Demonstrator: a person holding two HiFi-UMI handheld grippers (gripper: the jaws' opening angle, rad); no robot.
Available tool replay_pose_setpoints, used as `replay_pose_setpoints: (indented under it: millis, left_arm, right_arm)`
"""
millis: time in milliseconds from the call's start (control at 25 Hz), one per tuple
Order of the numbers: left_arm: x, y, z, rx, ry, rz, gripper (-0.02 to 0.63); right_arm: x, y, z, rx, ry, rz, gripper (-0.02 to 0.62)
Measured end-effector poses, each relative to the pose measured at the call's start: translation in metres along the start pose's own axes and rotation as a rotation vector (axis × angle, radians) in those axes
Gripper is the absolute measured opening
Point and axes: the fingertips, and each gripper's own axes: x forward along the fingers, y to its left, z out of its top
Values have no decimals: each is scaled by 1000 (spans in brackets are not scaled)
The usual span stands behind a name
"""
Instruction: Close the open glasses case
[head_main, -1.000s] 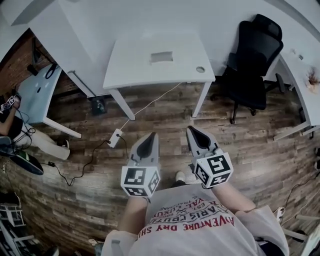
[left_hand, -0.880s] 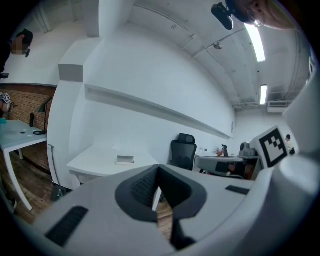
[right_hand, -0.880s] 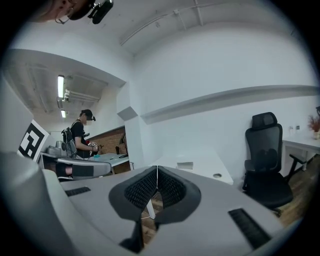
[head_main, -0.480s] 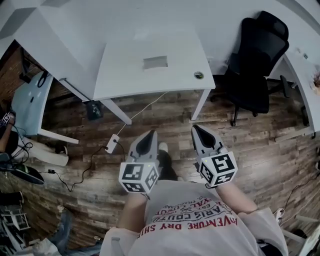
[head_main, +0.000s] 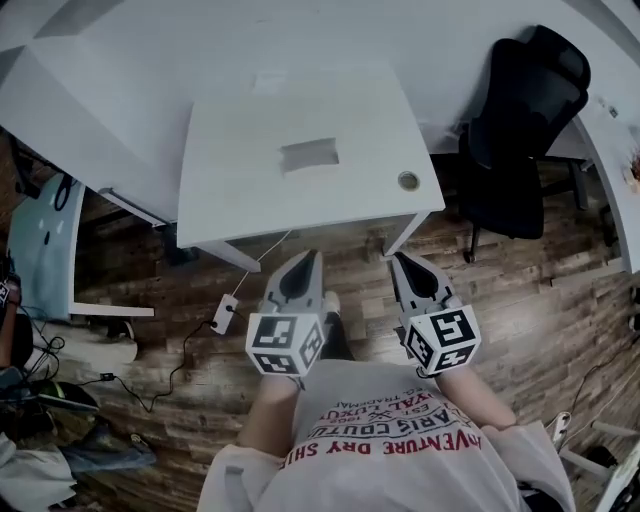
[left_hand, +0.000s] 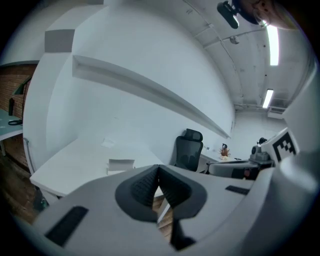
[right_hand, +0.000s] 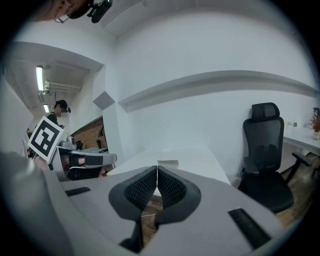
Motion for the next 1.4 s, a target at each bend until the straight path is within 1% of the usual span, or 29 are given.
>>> replay_pose_setpoints:
  millis: [280, 480, 600, 760, 920, 1120, 1280, 1400]
  left_arm:
    - [81, 81, 36, -7, 35, -12, 5]
    - [116, 128, 64, 18, 21, -8, 5]
    - [130, 146, 65, 18, 36, -2, 5]
    - [146, 165, 53, 2, 83, 18, 5]
    - [169, 183, 34, -20, 144, 37, 5]
    - [201, 206, -6, -3, 263, 88, 5]
    - [221, 214, -45, -22, 371, 90, 5]
    - [234, 221, -68, -32, 424, 100, 5]
  right_arm:
    - [111, -14, 40, 12, 14, 4, 12]
    - [175, -20, 61, 28, 6, 2, 12]
    - [201, -21, 65, 15, 20, 11, 12]
    - [232, -31, 63, 25, 54, 18, 12]
    - [262, -46, 56, 7, 92, 22, 12]
    - [301, -53, 29, 39, 190, 77, 12]
    - [323, -56, 11, 51, 254, 116, 12]
    - [335, -61, 0, 42, 286, 130, 12]
